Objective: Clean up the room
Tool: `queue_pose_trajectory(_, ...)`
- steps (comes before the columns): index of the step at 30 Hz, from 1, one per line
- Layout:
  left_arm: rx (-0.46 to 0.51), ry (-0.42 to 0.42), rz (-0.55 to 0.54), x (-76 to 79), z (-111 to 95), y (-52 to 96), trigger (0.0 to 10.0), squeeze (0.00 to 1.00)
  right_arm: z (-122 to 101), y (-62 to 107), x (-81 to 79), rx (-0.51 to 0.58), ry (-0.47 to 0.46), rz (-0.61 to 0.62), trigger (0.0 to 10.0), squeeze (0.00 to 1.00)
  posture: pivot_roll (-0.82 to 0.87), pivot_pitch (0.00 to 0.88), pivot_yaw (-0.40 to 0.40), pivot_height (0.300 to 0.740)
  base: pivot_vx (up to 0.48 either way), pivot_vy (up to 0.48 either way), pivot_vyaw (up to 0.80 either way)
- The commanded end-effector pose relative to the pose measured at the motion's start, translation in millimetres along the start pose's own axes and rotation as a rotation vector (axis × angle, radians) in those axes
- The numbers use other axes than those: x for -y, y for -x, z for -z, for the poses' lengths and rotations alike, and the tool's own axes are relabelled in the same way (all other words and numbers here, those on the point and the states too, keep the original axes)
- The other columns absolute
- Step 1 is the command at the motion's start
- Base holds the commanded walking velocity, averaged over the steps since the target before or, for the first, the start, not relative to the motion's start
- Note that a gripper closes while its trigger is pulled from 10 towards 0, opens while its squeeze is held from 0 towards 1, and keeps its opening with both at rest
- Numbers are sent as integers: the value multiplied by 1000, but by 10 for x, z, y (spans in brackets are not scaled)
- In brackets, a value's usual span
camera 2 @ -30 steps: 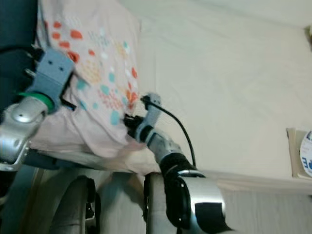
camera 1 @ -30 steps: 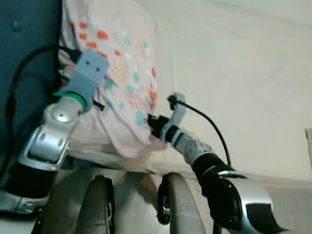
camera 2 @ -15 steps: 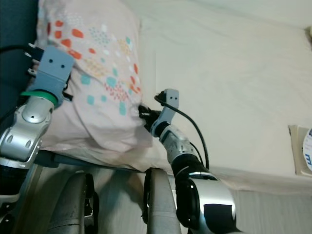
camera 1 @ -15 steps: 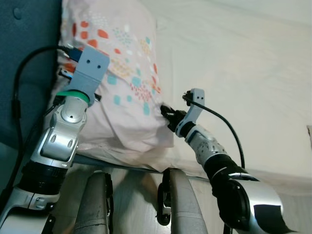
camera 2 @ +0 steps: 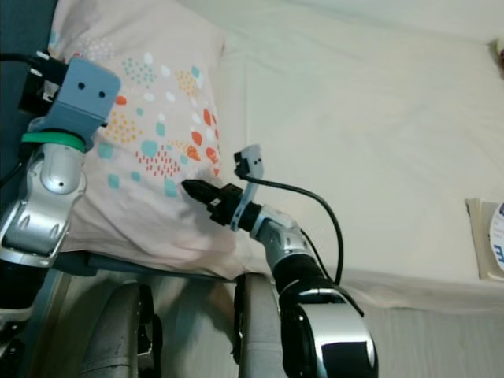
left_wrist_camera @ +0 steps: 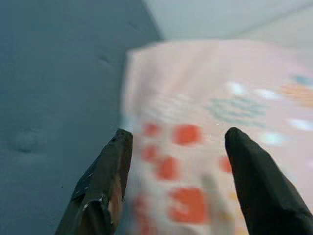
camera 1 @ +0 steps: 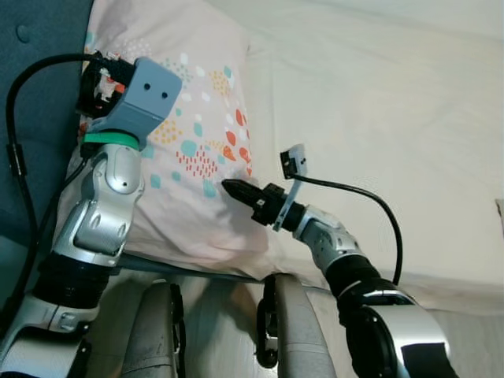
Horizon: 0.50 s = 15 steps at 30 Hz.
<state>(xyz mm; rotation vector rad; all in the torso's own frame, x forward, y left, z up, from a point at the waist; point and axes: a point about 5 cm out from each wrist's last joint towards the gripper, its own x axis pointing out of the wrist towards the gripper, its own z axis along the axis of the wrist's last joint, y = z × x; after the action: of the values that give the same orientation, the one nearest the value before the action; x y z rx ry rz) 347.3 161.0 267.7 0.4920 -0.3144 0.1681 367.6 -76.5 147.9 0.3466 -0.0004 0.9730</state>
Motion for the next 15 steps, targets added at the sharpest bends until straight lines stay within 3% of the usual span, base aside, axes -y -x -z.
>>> queue_pose_trajectory(1,-23,140,99,42,55,65,10000,0,-18,94,82,46,49,106,10000,0,8,201,-16,617,0,0,0)
queue_pose_trajectory(2,-34,263,168,36,68,130,10000,0,-88,140,123,96,106,178,10000,0,4,197,-9,617,0,0,0)
queue_pose_trajectory(3,-34,263,168,36,68,130,10000,0,-88,140,123,96,106,178,10000,0,4,197,-9,617,0,0,0)
queue_pose_trajectory(4,-76,408,258,-44,147,276,10000,0,-224,275,163,203,213,296,10000,0,-2,190,-5,617,0,0,0)
queue_pose_trajectory(8,-118,474,272,-154,242,374,10000,0,-318,420,165,284,261,372,10000,0,-13,184,-2,617,0,0,0)
queue_pose_trajectory(10,-133,470,250,-228,297,400,10000,0,-337,509,164,302,289,405,10000,0,-21,181,0,617,0,0,0)
queue_pose_trajectory(12,-160,381,228,-339,401,438,10000,0,-334,674,155,318,306,447,10000,0,-26,180,0,617,0,0,0)
queue_pose_trajectory(13,-182,282,271,-326,465,480,10000,0,-311,737,161,313,308,465,10000,0,-29,181,0,617,0,0,0)
queue_pose_trajectory(14,-182,282,271,-326,465,480,10000,0,-311,737,161,313,308,465,10000,0,-29,181,0,617,0,0,0)
queue_pose_trajectory(15,-209,170,334,-279,565,569,10000,0,-261,813,184,299,303,493,10000,0,-36,179,3,617,0,0,0)
